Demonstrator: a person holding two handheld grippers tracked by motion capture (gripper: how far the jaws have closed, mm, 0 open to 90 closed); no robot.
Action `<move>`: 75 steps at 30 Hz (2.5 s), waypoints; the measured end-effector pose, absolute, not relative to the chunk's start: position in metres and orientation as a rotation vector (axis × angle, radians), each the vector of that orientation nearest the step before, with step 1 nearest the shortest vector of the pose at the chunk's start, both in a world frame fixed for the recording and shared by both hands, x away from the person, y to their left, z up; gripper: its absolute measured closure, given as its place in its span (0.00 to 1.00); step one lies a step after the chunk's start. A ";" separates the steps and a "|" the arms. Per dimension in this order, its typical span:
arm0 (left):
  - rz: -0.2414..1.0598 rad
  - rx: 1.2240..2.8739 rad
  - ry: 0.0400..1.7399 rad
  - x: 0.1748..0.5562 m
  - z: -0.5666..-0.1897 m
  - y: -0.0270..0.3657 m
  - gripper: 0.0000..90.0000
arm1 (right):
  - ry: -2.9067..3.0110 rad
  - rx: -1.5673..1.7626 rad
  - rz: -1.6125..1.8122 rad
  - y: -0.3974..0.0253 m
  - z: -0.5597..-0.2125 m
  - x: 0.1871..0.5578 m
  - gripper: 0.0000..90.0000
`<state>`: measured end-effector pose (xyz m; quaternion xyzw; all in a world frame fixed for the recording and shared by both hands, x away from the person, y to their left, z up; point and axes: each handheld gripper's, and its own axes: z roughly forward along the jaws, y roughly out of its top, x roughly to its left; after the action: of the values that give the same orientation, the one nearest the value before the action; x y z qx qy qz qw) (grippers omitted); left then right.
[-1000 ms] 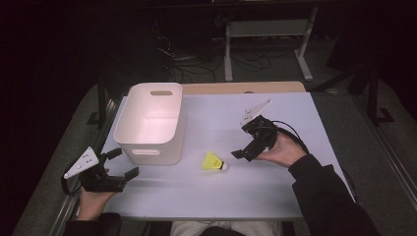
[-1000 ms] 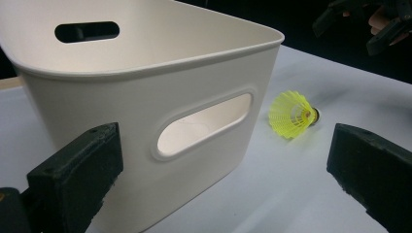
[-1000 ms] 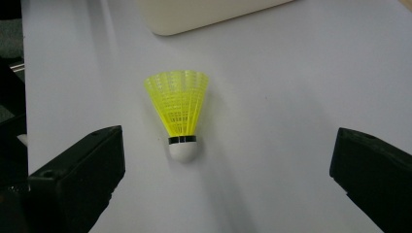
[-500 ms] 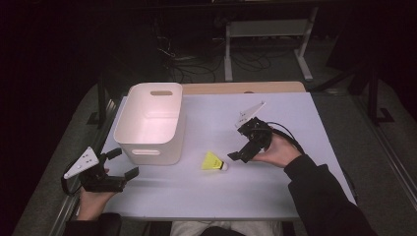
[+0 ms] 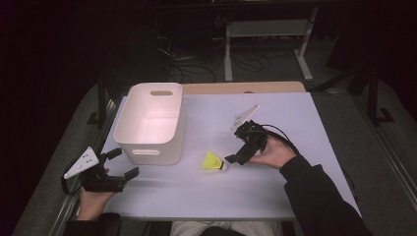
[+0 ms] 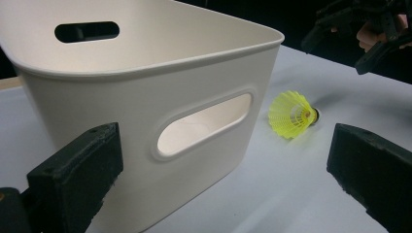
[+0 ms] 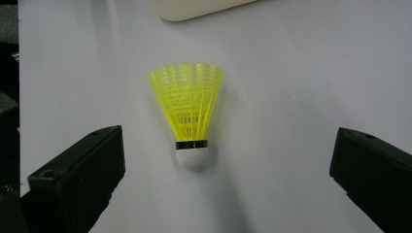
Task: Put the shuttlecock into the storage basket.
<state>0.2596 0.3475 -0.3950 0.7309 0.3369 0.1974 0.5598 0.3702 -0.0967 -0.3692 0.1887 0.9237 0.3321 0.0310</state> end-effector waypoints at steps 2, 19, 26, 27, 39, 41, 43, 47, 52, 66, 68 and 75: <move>0.465 1.722 0.794 0.260 -0.395 0.348 0.00 | 2.853 0.585 1.022 -0.095 -0.372 0.371 0.00; 0.464 1.727 0.791 0.260 -0.395 0.347 0.00 | 2.888 0.572 1.009 -0.087 -0.389 0.373 0.00; 0.464 1.727 0.791 0.260 -0.395 0.347 0.00 | 2.904 0.564 0.996 -0.084 -0.395 0.374 0.00; 0.464 1.727 0.791 0.260 -0.395 0.347 0.00 | 2.906 0.564 1.000 -0.083 -0.397 0.374 0.00; 0.463 1.728 0.790 0.260 -0.395 0.347 0.00 | 2.938 0.547 0.981 -0.076 -0.411 0.374 0.00; 0.463 1.729 0.789 0.260 -0.395 0.347 0.00 | 2.943 0.544 0.981 -0.074 -0.413 0.374 0.00; 0.462 1.731 0.789 0.260 -0.395 0.347 0.00 | 2.949 0.535 0.980 -0.073 -0.415 0.374 0.00; 0.461 1.730 0.789 0.260 -0.395 0.347 0.00 | 2.963 0.528 0.974 -0.070 -0.418 0.374 0.02; 0.460 1.732 0.788 0.260 -0.395 0.347 0.00 | 2.970 0.514 0.979 -0.069 -0.422 0.375 0.04; 0.460 1.732 0.787 0.260 -0.395 0.347 0.00 | 3.003 0.487 0.980 -0.065 -0.429 0.375 0.17; 0.460 1.732 0.787 0.260 -0.395 0.347 0.00 | 3.006 0.477 0.975 -0.065 -0.430 0.375 0.22; 0.460 1.732 0.787 0.260 -0.395 0.347 0.00 | 3.016 0.457 0.964 -0.066 -0.431 0.374 0.34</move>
<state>0.2601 0.3469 -0.3954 0.7343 0.3338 0.1949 0.5580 0.3745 -0.0657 -0.4315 0.1428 0.9423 0.3012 -0.0290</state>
